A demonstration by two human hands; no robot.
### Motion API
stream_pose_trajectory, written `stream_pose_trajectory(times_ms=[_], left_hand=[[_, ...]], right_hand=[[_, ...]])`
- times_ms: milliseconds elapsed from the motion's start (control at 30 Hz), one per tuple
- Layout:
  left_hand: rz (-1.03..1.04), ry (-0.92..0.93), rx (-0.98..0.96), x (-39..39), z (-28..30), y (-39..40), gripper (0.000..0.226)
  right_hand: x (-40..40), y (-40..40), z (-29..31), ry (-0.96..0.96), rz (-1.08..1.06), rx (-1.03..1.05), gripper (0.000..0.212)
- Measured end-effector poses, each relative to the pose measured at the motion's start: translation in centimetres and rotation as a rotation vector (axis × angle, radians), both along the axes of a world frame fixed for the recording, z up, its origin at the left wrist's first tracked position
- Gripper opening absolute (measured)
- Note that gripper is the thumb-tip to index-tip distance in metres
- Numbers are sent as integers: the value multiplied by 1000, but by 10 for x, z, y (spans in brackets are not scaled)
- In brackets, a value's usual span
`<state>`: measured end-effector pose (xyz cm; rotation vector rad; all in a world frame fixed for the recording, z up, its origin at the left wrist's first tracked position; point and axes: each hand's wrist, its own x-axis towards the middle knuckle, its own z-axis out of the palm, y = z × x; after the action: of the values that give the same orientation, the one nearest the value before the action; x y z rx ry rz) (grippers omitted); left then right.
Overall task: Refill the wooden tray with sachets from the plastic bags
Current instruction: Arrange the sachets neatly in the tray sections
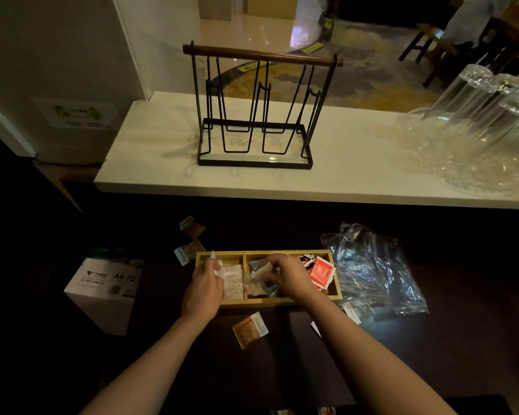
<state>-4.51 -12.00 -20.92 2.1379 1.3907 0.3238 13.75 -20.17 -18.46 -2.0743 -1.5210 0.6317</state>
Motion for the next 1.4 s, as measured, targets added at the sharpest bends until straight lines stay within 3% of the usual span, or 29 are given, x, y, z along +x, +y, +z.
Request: stream_pose_trajectory(times_ms=[133, 333, 533, 633, 800, 933, 1133, 1267, 1400], left_hand=[[-21, -63, 17, 0, -2, -2, 32], [-74, -172, -32, -13, -9, 7, 50], [-60, -261, -214, -21, -7, 8, 61], [-104, -225, -145, -24, -10, 8, 58], [-338, 57, 259, -21, -5, 9, 58], [-442, 146, 280, -12, 7, 9, 62], [-706, 292, 321, -5, 0, -9, 56], [-800, 372, 371, 0, -4, -16, 48], [-678, 229, 449, 1, 0, -13, 24]], right_hand=[[-9, 14, 7, 189, -10, 94, 7], [-32, 29, -2, 103, 3, 156, 9], [-45, 34, -18, 91, -51, 160, 15], [-48, 36, -18, 87, -64, 182, 17], [-42, 35, -16, 85, -61, 256, 24], [-13, 21, -7, 36, -76, 279, 23], [19, -4, 3, -27, 12, 70, 29], [24, -5, 4, -23, -34, 68, 39], [19, -1, 9, 63, -61, 162, 25]])
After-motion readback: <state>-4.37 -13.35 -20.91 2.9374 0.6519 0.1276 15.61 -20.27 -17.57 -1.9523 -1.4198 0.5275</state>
